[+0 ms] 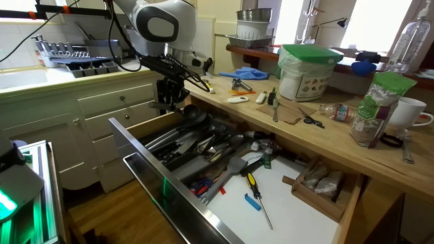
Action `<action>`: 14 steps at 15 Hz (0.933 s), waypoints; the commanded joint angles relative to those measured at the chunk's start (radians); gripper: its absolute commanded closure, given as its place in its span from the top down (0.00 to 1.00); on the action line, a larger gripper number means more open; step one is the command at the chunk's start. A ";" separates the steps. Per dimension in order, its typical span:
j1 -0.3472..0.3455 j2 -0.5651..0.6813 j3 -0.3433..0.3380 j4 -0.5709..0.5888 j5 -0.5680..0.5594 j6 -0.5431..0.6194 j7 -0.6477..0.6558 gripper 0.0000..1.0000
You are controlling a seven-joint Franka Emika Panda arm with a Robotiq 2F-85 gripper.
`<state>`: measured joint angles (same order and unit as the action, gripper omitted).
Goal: Put the serving spoon in the drawer
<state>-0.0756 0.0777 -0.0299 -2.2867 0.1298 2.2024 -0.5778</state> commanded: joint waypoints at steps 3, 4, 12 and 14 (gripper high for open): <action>0.023 0.012 0.025 -0.082 -0.008 0.247 0.030 0.06; 0.024 0.012 0.029 -0.101 -0.010 0.304 0.024 0.06; 0.008 -0.010 0.056 -0.197 0.079 0.456 -0.070 0.06; 0.005 -0.011 0.067 -0.214 0.141 0.454 -0.148 0.06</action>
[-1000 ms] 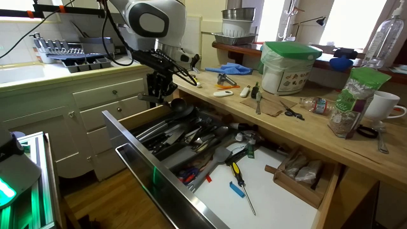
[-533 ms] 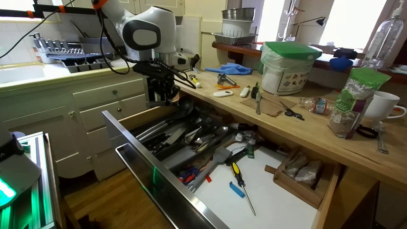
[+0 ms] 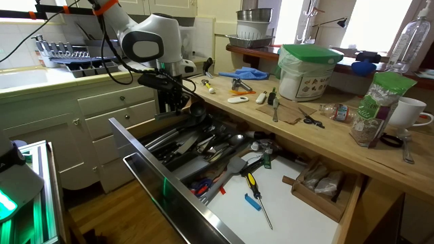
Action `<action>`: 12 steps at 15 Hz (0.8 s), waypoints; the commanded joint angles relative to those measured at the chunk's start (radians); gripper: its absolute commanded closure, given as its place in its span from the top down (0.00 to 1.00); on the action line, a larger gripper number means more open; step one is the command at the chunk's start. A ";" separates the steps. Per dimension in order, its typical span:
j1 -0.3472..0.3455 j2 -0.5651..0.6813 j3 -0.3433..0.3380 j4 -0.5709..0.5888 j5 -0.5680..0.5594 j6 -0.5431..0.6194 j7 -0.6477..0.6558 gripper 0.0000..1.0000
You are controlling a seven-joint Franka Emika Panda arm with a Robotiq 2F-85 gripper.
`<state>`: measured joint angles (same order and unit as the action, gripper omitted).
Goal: Put the serving spoon in the drawer
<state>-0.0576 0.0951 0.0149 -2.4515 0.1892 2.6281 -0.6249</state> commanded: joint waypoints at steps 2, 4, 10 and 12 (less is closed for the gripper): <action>-0.020 -0.028 0.031 -0.048 0.160 -0.015 -0.193 0.06; -0.005 -0.002 0.017 -0.028 0.110 -0.003 -0.135 0.23; -0.006 0.031 0.029 -0.042 0.170 0.076 -0.180 0.06; -0.011 0.063 0.045 -0.057 0.216 0.159 -0.192 0.06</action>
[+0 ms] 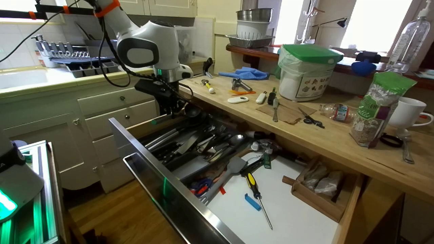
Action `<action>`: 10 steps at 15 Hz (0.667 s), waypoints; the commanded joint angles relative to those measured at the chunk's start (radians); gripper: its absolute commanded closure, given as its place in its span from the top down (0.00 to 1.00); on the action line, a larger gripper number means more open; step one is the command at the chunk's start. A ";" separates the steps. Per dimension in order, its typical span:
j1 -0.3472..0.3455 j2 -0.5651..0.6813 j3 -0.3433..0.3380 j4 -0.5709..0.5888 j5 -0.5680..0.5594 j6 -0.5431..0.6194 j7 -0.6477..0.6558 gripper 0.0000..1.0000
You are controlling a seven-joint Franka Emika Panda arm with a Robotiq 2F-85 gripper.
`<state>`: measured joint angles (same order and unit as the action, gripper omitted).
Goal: Put the serving spoon in the drawer
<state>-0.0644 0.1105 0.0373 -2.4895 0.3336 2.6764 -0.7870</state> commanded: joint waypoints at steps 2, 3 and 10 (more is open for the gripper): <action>-0.025 0.085 0.059 -0.034 0.139 0.195 -0.054 0.06; -0.040 0.104 0.090 -0.041 0.182 0.251 -0.076 0.06; -0.195 0.216 0.341 -0.006 0.514 0.453 -0.314 0.06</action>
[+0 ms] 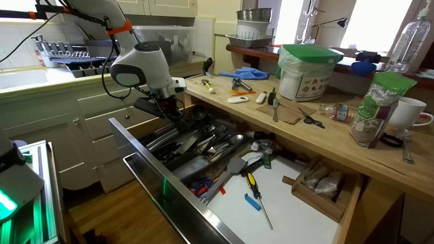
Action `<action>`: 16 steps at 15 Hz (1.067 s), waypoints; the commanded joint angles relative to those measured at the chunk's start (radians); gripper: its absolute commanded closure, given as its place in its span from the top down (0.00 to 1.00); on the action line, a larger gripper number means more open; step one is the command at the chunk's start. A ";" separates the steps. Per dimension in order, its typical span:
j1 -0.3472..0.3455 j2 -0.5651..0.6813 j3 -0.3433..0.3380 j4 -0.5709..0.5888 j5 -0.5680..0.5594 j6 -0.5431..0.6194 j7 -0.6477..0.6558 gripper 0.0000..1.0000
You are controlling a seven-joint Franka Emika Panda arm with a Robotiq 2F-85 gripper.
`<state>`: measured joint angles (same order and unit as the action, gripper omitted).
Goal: Put the serving spoon in the drawer
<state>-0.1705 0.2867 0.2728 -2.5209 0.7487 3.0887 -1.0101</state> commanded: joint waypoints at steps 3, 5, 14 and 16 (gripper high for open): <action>-0.156 0.067 0.165 0.018 0.137 0.039 -0.123 0.06; -0.195 0.082 0.193 0.012 0.148 0.041 -0.143 0.06; -0.294 0.160 0.242 0.005 0.113 0.028 -0.193 0.48; -0.295 0.160 0.245 0.006 0.111 0.018 -0.183 0.55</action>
<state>-0.4414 0.4234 0.5018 -2.5156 0.8557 3.1069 -1.1661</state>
